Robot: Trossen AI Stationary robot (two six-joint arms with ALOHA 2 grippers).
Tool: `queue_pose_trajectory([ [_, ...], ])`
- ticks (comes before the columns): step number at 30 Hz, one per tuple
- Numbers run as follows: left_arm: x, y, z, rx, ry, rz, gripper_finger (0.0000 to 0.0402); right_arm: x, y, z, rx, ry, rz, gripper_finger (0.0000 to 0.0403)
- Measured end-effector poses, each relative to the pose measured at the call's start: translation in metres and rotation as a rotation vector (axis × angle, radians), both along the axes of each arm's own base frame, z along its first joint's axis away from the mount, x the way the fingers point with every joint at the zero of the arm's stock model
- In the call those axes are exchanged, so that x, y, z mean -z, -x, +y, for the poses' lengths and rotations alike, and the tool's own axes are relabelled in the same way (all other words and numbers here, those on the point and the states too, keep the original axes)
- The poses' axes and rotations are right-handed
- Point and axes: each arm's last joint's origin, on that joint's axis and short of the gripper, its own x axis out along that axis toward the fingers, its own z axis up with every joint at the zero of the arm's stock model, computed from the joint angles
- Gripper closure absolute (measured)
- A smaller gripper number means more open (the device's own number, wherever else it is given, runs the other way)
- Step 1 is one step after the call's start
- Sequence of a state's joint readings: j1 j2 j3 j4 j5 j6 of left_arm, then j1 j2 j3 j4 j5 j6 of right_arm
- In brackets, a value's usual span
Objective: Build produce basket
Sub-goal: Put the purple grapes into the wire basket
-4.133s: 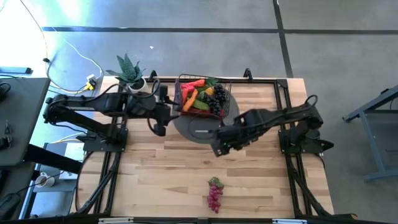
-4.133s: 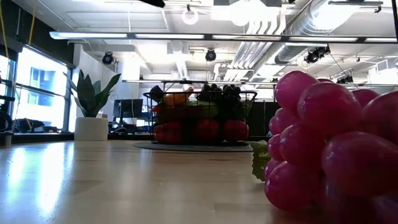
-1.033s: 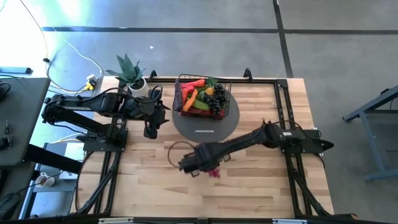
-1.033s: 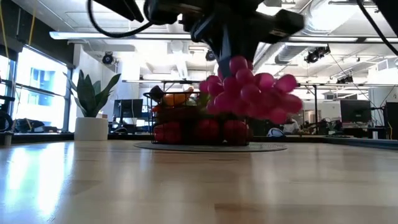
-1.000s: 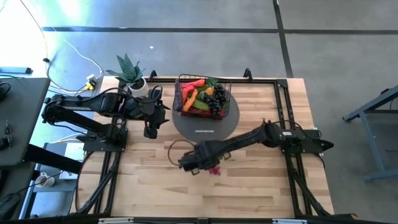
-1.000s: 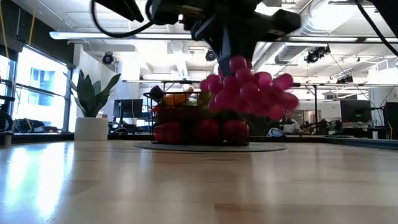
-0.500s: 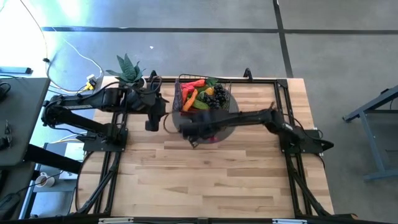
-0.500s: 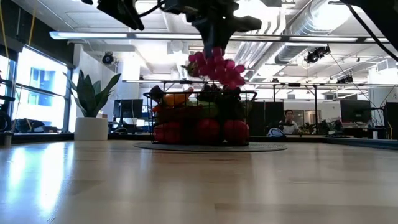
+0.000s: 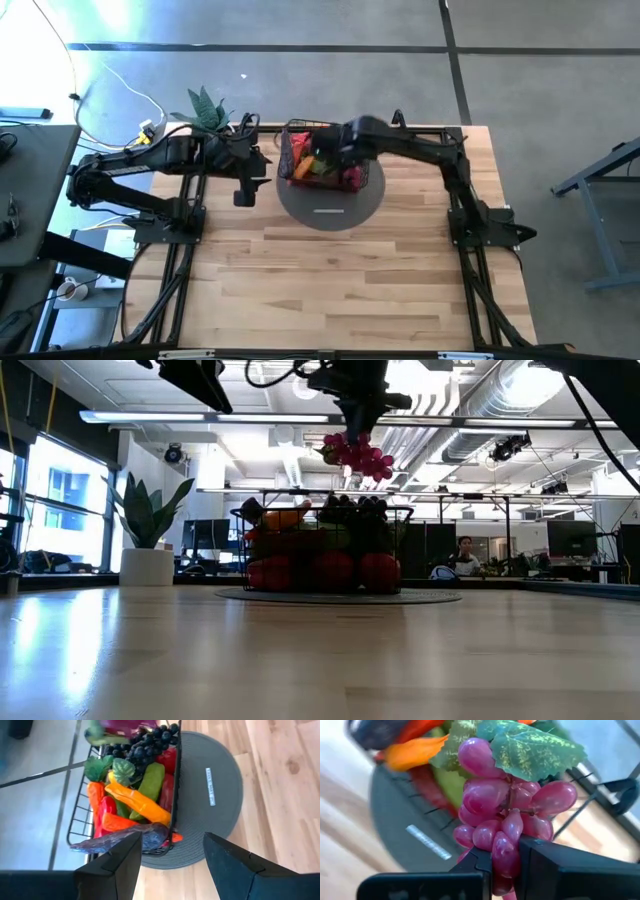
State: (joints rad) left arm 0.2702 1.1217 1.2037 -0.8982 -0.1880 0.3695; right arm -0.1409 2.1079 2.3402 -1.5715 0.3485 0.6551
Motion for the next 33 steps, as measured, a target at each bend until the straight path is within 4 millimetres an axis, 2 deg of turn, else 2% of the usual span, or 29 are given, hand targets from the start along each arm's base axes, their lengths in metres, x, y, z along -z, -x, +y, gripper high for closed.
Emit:
queue_pose_trajectory([
  [6, 0.0, 0.0, 0.003, 0.019, 0.042, -0.022, 0.0202, -0.003, 0.012, -0.044, -0.058, 0.029, 0.06, 0.039],
  [15, -0.001, 0.002, 0.01, -0.016, 0.043, -0.032, 0.0202, -0.001, 0.019, -0.088, -0.219, 0.007, 0.072, 0.039],
  [20, -0.002, 0.003, 0.016, -0.059, 0.052, -0.058, 0.0202, 0.008, 0.017, -0.108, -0.328, -0.011, 0.084, 0.039],
  [25, -0.002, 0.005, 0.022, -0.103, 0.062, -0.066, 0.0202, 0.026, 0.015, -0.126, -0.394, -0.061, 0.131, 0.039],
  [33, -0.002, 0.01, 0.031, -0.185, 0.088, -0.086, 0.0202, 0.044, 0.013, -0.141, -0.509, -0.07, 0.213, 0.0376],
])
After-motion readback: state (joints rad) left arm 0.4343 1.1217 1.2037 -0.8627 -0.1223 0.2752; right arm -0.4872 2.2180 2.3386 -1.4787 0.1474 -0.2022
